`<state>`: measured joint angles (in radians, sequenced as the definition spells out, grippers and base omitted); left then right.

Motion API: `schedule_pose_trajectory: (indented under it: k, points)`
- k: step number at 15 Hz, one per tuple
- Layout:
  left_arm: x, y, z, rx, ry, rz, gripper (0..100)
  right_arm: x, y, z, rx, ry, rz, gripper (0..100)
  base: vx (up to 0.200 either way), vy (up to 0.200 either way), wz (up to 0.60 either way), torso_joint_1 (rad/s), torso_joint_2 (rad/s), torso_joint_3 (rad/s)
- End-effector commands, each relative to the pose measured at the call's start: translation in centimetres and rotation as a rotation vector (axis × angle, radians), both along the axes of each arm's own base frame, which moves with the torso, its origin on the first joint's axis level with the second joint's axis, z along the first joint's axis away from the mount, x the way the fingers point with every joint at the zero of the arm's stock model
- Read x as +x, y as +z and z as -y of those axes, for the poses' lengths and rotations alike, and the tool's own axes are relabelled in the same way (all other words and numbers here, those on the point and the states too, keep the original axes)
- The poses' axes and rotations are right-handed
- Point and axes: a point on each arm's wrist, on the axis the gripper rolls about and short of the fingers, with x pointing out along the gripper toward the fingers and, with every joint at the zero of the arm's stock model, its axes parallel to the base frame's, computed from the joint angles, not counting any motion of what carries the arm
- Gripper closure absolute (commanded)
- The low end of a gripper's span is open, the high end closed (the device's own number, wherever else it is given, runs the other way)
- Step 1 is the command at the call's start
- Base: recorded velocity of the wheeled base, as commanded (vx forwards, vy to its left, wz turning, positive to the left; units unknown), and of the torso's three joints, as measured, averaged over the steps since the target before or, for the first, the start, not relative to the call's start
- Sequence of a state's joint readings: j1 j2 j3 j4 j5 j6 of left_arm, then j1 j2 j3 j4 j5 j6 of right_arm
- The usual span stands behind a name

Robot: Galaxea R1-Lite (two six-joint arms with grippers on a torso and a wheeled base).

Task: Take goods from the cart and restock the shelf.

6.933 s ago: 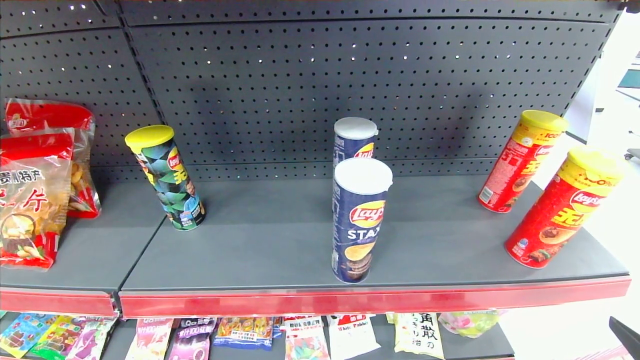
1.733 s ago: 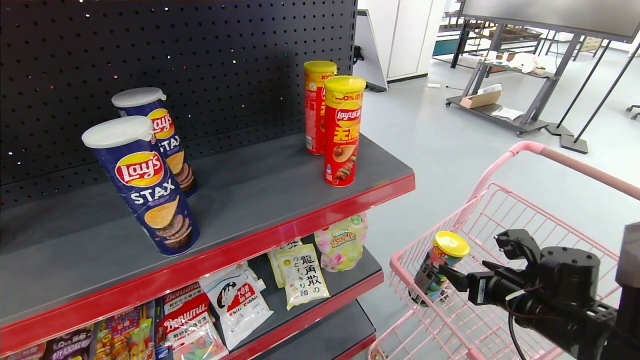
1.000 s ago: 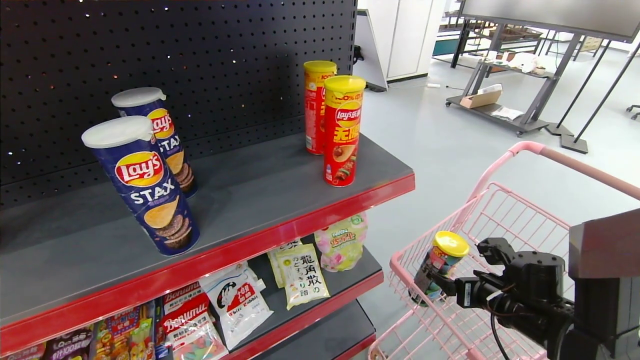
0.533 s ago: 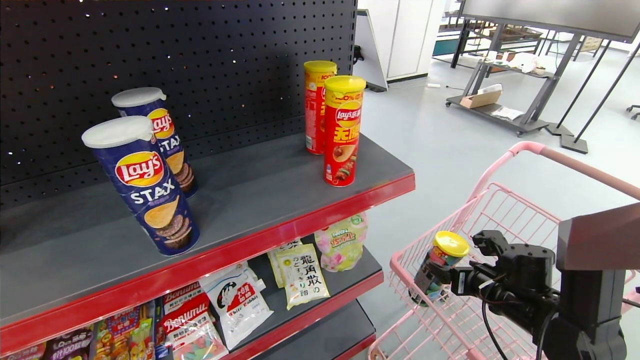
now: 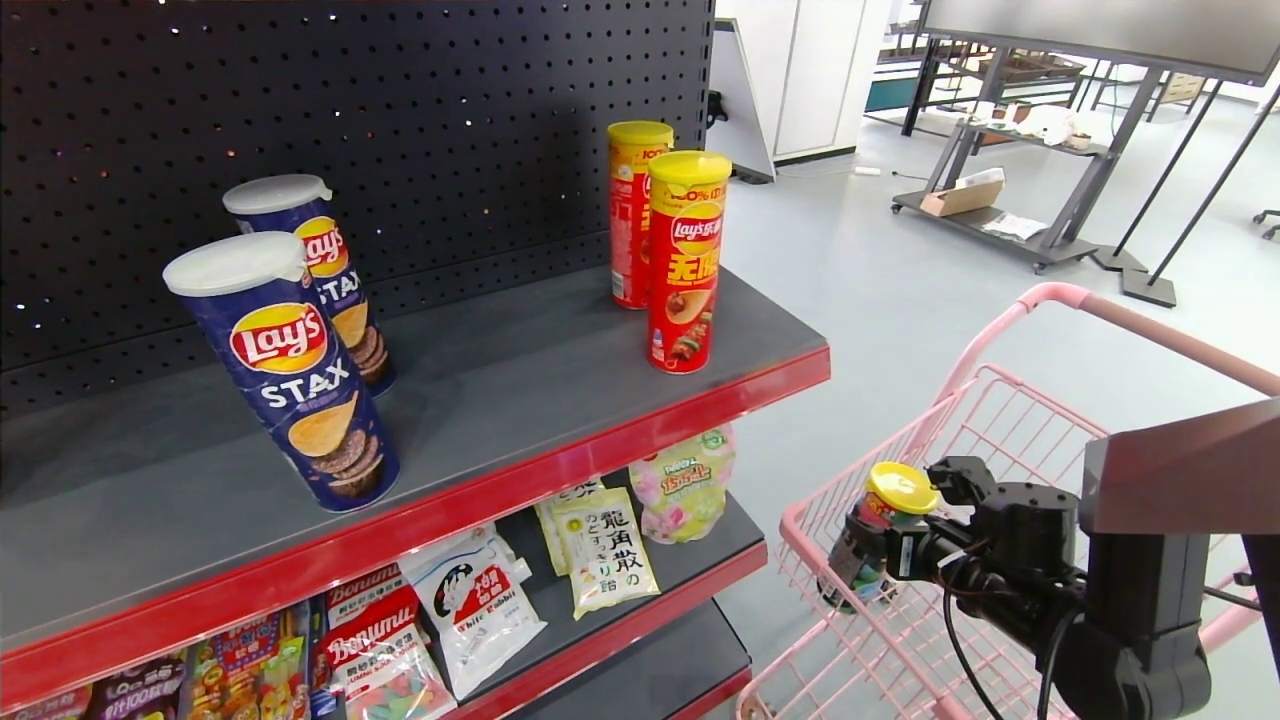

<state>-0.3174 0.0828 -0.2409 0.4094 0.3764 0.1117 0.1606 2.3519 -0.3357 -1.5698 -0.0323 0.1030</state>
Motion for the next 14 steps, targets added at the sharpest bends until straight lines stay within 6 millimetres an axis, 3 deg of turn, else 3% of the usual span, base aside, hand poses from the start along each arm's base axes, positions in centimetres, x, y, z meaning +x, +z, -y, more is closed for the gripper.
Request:
schedule_pose_trajectory:
  k: [1, 11, 12, 14]
  points:
    - [0.0, 0.0, 0.0, 0.001, -0.001, -0.002, 0, 0.4, -0.4, -0.1, 0.000, 0.001, 0.002, 0, 0.000, 0.000, 0.00, 0.000, 0.00, 0.000]
    - [0.0, -0.1, 0.0, 0.002, -0.001, -0.006, 0, 2.0, -1.6, -0.5, 0.001, 0.007, 0.017, 0, 0.000, 0.000, 0.00, 0.000, 0.00, 0.000]
    - [0.0, -0.1, 0.0, 0.002, -0.001, -0.006, 0, 2.0, -1.8, -0.5, 0.000, 0.009, 0.014, 100, 0.000, 0.000, 0.00, 0.000, 0.00, 0.000]
    - [0.0, -0.1, 0.0, 0.002, -0.001, -0.006, 0, 2.5, -1.9, -0.7, 0.002, 0.013, 0.026, 100, 0.000, 0.000, 0.00, 0.000, 0.00, 0.000]
